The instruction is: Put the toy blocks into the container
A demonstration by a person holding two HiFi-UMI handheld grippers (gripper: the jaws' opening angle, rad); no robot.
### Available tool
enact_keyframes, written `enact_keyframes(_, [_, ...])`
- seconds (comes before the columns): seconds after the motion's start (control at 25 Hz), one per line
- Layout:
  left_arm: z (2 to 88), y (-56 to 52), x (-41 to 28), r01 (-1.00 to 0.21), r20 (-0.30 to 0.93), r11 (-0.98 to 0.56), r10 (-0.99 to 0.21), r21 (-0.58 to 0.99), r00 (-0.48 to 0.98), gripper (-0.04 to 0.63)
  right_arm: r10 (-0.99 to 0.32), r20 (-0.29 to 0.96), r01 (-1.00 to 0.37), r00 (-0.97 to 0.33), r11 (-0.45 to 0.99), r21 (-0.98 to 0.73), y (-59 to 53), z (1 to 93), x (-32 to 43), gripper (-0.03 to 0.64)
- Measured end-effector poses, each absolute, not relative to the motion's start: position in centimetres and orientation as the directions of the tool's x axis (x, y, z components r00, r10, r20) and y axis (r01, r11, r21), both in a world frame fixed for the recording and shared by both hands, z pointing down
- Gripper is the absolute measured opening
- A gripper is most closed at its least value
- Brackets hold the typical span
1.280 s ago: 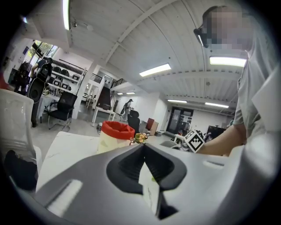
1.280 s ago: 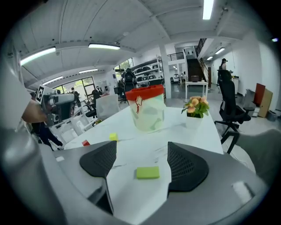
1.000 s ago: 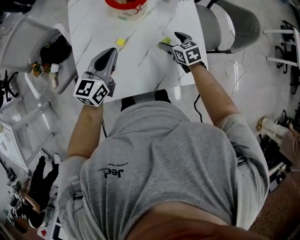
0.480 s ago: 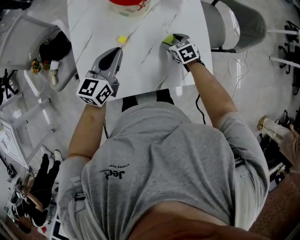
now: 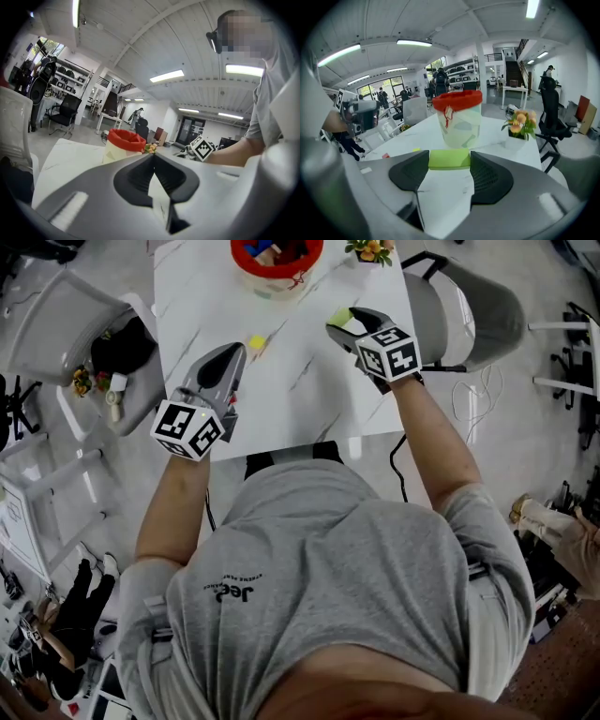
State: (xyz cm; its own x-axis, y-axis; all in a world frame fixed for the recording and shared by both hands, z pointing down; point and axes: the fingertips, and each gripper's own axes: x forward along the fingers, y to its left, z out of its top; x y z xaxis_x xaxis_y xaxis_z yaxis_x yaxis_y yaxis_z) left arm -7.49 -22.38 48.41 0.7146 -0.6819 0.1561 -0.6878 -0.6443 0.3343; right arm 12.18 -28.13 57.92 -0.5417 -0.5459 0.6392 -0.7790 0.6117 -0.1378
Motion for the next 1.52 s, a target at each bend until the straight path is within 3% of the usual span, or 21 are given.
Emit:
enact_keyframes(0.28, [44.6,-25.8,-8.5,-0.698,0.130,-0.655,-0.695,0.289,0.707,0.058,-0.592,0.531,-0.743,-0.606,0.660,-0.113,-32.9,49.0,9.0,0.279])
enact_keyframes(0.56, [42.0,-29.3,-9.2,-0.700,0.115,-0.672,-0.696,0.242,0.709,0.058,-0.595,0.505,-0.719,-0.625,0.691,-0.075,-37.9,45.0,6.2,0.278])
enact_keyframes(1.44, [41.6,-40.1,-7.4,-0.681,0.132,-0.701,-0.670,0.212,0.731,0.058,-0.541,0.547,-0.688,-0.638,0.721,-0.089,-47.8,46.8,2.4,0.281])
enact_keyframes(1.52, [41.8,-40.4,-7.4,-0.681,0.134,-0.699,-0.670,0.218,0.730,0.058,-0.544,0.526,-0.677,-0.654,0.731,-0.086,-48.0,46.6,2.1,0.387])
